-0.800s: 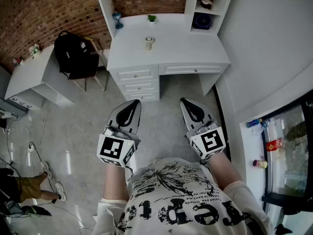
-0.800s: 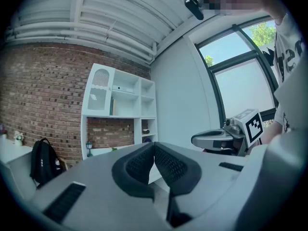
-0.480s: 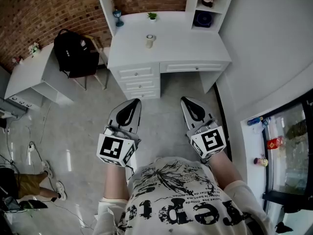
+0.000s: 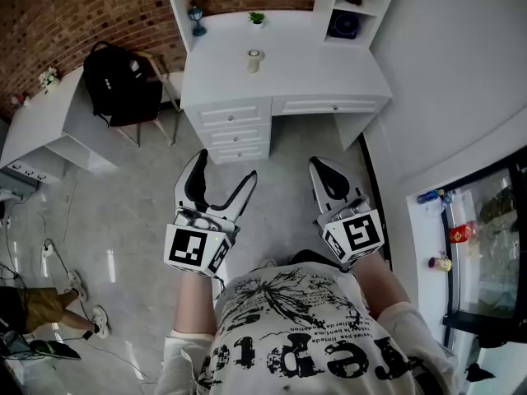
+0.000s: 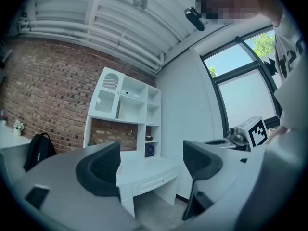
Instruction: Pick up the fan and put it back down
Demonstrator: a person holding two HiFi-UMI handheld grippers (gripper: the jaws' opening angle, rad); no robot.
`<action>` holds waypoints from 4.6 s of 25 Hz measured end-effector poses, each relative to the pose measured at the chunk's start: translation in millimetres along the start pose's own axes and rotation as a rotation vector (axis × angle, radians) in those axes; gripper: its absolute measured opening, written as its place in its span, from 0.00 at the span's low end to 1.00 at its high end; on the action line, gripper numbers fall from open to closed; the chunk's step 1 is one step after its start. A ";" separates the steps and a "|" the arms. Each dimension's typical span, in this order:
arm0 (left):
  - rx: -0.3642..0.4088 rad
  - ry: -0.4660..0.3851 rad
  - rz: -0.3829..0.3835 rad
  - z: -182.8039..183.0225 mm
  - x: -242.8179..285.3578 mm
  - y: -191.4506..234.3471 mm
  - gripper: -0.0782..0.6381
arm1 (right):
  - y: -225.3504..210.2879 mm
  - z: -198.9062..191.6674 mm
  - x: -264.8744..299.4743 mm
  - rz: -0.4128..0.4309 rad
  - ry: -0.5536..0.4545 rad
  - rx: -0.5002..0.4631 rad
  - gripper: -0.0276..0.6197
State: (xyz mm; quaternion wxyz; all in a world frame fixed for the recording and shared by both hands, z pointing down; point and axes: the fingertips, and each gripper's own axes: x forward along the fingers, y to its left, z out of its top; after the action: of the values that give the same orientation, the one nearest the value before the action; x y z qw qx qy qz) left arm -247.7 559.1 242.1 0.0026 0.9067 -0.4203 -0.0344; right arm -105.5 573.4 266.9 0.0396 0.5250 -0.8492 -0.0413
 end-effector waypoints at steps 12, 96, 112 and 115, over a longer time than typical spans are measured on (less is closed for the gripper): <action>0.044 0.115 0.040 -41.7 64.2 49.3 0.65 | -40.2 -28.9 80.2 0.060 0.019 -0.001 0.07; -0.145 0.903 0.102 -394.8 681.4 371.4 0.64 | -482.2 -229.6 607.7 0.063 0.337 0.097 0.07; 0.056 0.436 0.064 -191.5 675.8 311.2 0.64 | -479.4 -136.0 549.8 0.024 0.138 0.069 0.06; 0.091 0.334 0.061 -148.8 663.9 293.6 0.64 | -478.7 -115.9 533.7 0.022 0.100 0.054 0.07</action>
State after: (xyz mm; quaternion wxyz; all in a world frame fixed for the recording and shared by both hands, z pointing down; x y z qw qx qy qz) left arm -34.1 -140.5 360.5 0.0325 0.8859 -0.4425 0.1356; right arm 94.7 -120.7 341.2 0.0680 0.5180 -0.8526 0.0084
